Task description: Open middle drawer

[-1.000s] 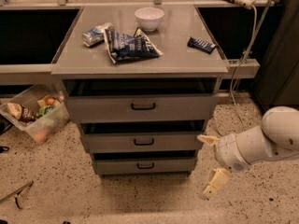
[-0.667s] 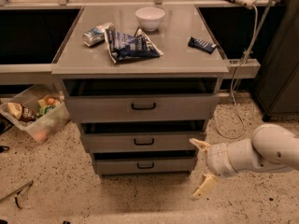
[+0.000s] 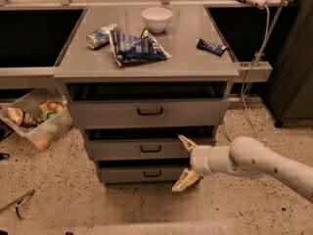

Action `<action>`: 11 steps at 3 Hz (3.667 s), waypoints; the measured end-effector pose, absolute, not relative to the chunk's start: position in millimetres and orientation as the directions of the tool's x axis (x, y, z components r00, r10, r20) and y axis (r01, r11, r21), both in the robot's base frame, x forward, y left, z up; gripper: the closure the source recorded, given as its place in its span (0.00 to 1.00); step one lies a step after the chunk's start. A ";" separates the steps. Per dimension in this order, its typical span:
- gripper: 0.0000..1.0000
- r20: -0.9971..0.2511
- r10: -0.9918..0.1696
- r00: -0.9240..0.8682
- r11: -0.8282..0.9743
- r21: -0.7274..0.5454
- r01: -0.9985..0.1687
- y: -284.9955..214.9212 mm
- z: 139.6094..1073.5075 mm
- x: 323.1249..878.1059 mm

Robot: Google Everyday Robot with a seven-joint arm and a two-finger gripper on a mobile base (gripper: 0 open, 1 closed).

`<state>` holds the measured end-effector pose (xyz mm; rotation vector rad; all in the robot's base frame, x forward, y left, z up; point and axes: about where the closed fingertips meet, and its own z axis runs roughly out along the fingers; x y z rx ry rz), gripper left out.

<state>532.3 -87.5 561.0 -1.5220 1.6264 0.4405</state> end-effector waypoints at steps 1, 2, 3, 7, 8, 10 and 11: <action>0.00 -0.757 -0.650 0.067 0.233 -0.282 -0.930 -87.4 545.6 568.5; 0.00 -0.755 -0.652 0.065 0.235 -0.283 -0.930 -88.1 545.0 571.2; 0.00 -0.756 -0.651 0.072 0.229 -0.286 -0.931 -83.3 528.6 576.3; 0.00 -0.717 -0.678 0.164 0.143 -0.347 -0.927 -49.2 444.8 644.4; 0.00 -0.690 -0.698 0.193 0.153 -0.408 -0.900 -49.2 443.8 667.3; 0.00 -0.613 -0.752 0.240 0.116 -0.483 -0.868 -51.2 452.9 687.5; 0.00 -0.559 -0.797 0.230 0.031 -0.418 -0.908 -43.1 450.9 678.4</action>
Offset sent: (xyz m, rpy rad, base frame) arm 0.0310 0.0015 -0.0124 -0.0063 -0.0005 -0.0317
